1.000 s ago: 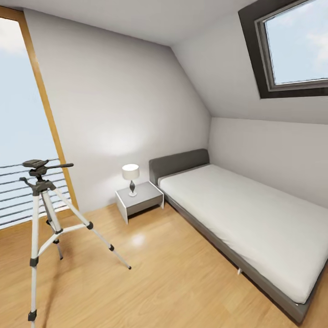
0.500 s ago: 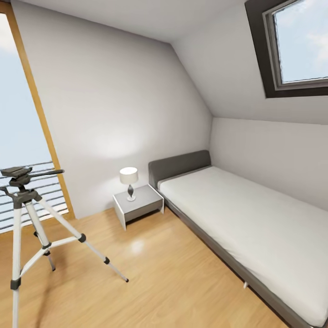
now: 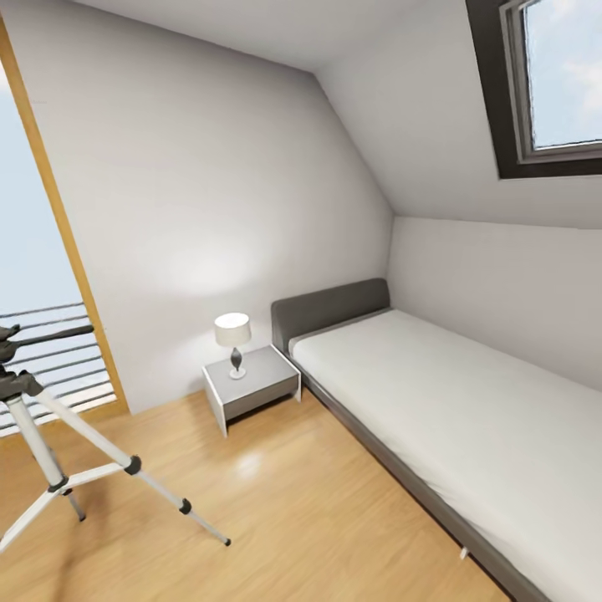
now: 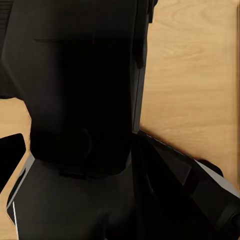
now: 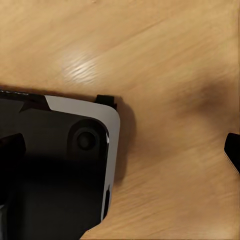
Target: Attach the digital camera to the camera tripod in the bedroom.
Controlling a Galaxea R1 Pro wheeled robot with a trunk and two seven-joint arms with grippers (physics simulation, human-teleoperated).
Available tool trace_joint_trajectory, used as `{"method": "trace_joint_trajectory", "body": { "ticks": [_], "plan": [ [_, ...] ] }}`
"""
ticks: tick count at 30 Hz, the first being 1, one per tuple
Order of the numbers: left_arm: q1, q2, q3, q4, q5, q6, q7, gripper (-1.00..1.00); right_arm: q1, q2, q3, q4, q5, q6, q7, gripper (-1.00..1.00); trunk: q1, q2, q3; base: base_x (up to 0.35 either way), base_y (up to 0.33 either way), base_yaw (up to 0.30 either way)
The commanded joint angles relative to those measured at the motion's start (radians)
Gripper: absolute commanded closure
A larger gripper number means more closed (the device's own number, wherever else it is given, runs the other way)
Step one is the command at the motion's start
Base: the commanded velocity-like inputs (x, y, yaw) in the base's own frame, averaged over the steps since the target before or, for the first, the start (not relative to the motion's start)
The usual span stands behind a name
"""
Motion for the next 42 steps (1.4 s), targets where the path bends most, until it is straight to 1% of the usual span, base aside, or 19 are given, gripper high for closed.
{"method": "trace_joint_trajectory", "body": {
  "ticks": [1, 9, 22, 42],
  "plan": [
    [0.0, 0.0, -0.008, 0.0, 0.008, 0.0, 0.0, 1.0, -0.001, 0.0, -0.009, 0.002, 0.009, -0.001, 0.002, -1.0, 0.001, -0.001, 0.0, 0.32, 0.0, 0.0],
    [0.0, 0.0, -0.008, 0.0, 0.008, -0.001, 0.0, 1.0, -0.001, 0.005, -0.009, 0.003, 0.009, 0.001, 0.001, -1.0, 0.001, -0.001, 0.0, 0.317, -0.001, 0.034],
    [0.0, 0.002, -0.007, 0.002, 0.009, -0.002, 0.0, 1.0, 0.0, 0.004, -0.008, 0.003, 0.009, 0.003, 0.001, -1.0, 0.001, -0.001, 0.001, 0.196, -0.055, 0.251],
    [0.0, 0.001, -0.008, 0.001, 0.015, -0.003, 0.0, 1.0, -0.001, 0.004, -0.009, 0.003, 0.009, 0.004, 0.001, -1.0, 0.001, -0.001, 0.001, 0.029, -0.013, 0.278]
  ]
}}
